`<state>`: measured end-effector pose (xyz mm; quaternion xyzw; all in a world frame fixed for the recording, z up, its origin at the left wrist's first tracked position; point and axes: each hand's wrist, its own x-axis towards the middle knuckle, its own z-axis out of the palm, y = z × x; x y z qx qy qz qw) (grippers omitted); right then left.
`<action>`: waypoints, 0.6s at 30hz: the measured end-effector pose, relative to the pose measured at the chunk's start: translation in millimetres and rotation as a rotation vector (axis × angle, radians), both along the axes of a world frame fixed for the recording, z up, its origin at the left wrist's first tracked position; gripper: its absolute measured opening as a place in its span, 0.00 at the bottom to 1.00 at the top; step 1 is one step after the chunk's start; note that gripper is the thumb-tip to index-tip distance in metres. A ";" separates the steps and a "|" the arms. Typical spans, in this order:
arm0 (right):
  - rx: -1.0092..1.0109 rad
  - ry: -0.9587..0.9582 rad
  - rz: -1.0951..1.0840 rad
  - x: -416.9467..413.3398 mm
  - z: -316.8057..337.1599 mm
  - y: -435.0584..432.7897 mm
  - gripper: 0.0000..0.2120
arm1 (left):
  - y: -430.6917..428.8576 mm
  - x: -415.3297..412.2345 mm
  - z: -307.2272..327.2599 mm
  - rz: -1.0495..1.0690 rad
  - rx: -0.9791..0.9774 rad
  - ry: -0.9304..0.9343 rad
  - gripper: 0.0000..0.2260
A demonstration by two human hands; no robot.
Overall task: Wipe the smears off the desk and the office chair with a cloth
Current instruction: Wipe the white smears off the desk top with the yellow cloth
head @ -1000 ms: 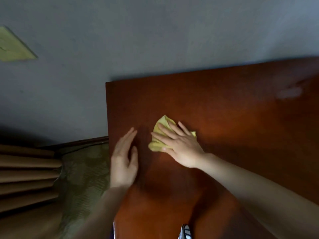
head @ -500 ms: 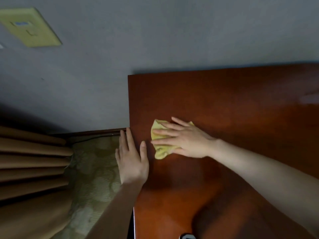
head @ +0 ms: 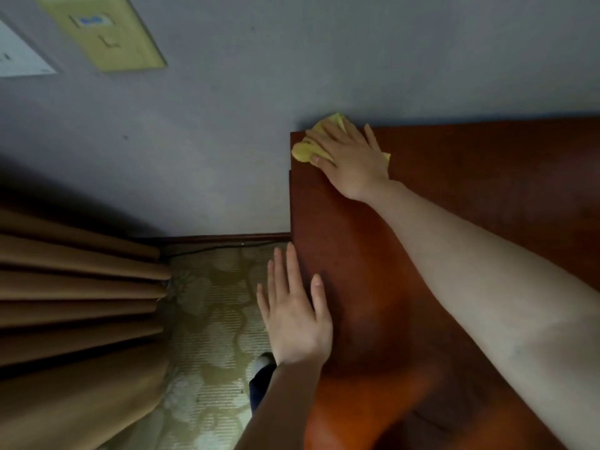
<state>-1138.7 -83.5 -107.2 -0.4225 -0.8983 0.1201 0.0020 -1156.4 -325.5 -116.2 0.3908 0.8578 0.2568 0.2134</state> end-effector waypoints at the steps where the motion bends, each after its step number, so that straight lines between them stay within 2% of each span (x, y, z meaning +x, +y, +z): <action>1: 0.005 -0.007 -0.040 -8.1 -1.3 -0.2 0.23 | -0.2 -0.2 0.1 0.000 -0.002 -0.004 0.28; 4: 0.038 -0.029 -0.052 -19.6 -2.9 -11.5 0.23 | 0.4 -1.1 -0.7 0.005 -0.009 -0.001 0.29; 8: 0.076 -0.006 0.164 2.1 -1.4 -41.0 0.23 | 0.9 -2.2 -1.9 0.001 -0.025 0.021 0.30; 10: 0.073 0.001 0.206 20.7 -0.2 -58.0 0.23 | 1.9 -1.8 -2.5 0.001 -0.036 0.038 0.31; 18: 0.036 0.013 0.131 101.2 5.4 -114.3 0.23 | 0.7 -0.4 -1.7 0.003 -0.077 0.098 0.28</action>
